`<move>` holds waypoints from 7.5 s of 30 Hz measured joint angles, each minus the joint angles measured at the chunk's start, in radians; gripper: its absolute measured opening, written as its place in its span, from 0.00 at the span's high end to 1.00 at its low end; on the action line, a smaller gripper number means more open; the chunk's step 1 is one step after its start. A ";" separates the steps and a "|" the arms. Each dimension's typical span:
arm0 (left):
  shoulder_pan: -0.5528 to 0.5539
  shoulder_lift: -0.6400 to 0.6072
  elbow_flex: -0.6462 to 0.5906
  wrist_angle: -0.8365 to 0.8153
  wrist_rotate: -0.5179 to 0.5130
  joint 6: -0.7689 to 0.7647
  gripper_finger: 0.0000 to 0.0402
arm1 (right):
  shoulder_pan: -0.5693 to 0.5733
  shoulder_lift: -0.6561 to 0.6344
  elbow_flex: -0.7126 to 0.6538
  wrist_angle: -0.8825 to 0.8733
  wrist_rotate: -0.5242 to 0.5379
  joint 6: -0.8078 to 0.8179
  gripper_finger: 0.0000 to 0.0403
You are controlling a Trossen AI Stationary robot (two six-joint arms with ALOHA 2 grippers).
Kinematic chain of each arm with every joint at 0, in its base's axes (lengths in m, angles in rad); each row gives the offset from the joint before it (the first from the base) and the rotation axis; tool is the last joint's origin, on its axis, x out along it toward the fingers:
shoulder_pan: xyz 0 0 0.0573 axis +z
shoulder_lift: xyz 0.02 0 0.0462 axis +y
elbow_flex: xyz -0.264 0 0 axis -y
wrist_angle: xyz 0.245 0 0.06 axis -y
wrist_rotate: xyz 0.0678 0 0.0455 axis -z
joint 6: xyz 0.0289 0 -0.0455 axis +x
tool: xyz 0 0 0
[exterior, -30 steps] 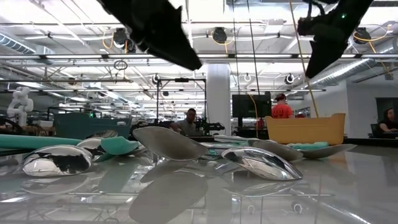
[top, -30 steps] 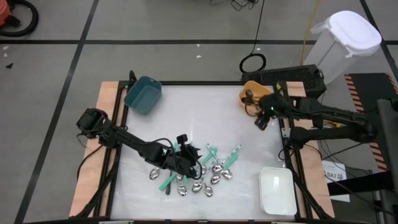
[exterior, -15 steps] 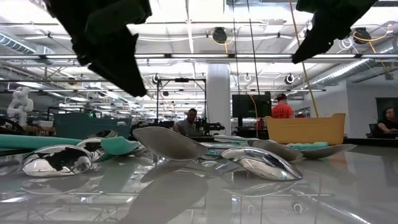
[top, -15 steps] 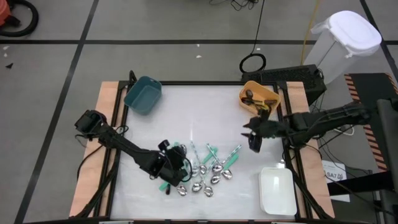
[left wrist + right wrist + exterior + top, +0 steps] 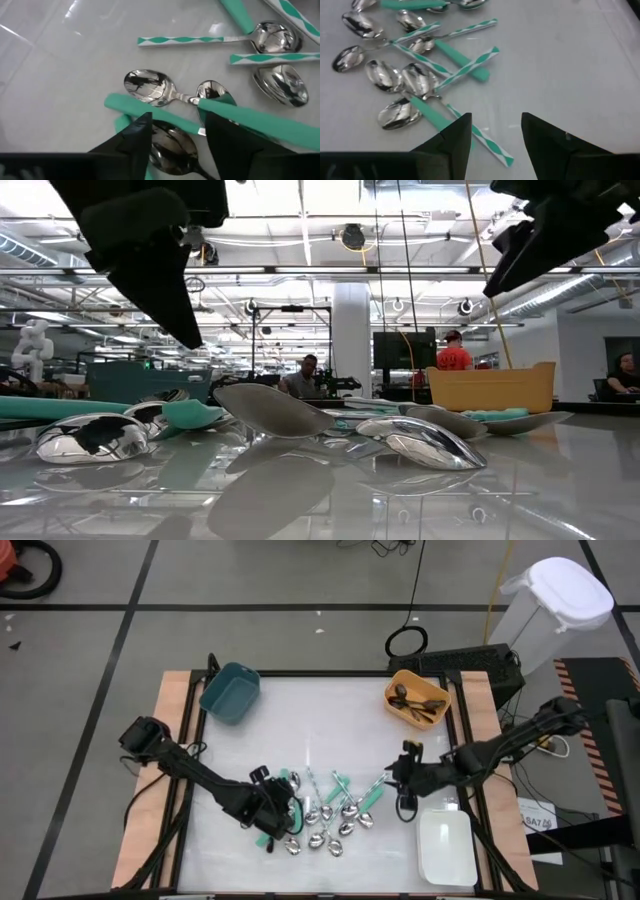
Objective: Sort silverware by color (type)
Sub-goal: Put the black spoon into the yellow bin
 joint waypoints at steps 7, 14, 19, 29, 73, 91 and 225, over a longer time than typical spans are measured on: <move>0.051 -0.059 0.000 -0.059 0.092 0.167 0.36 | 0.073 0.072 0.000 0.070 0.002 -0.034 0.58; 0.131 -0.067 -0.001 -0.068 0.215 0.476 0.34 | 0.111 0.111 0.000 0.124 -0.001 -0.103 0.58; 0.176 -0.068 0.000 -0.064 0.258 0.630 0.34 | 0.118 0.114 0.000 0.117 -0.001 -0.109 0.58; 0.252 -0.068 0.000 -0.079 0.381 0.740 0.34 | 0.118 0.114 0.000 0.118 -0.001 -0.144 0.58; 0.282 -0.053 -0.138 0.078 0.489 0.787 0.40 | 0.118 0.114 0.000 0.137 -0.002 -0.166 0.58; 0.282 -0.004 -0.137 0.105 0.513 0.772 0.78 | 0.117 0.114 0.000 0.140 -0.002 -0.166 0.58; 0.113 0.124 0.486 -0.171 -0.927 -0.034 0.77 | -0.242 0.691 0.117 1.318 0.274 -0.526 0.94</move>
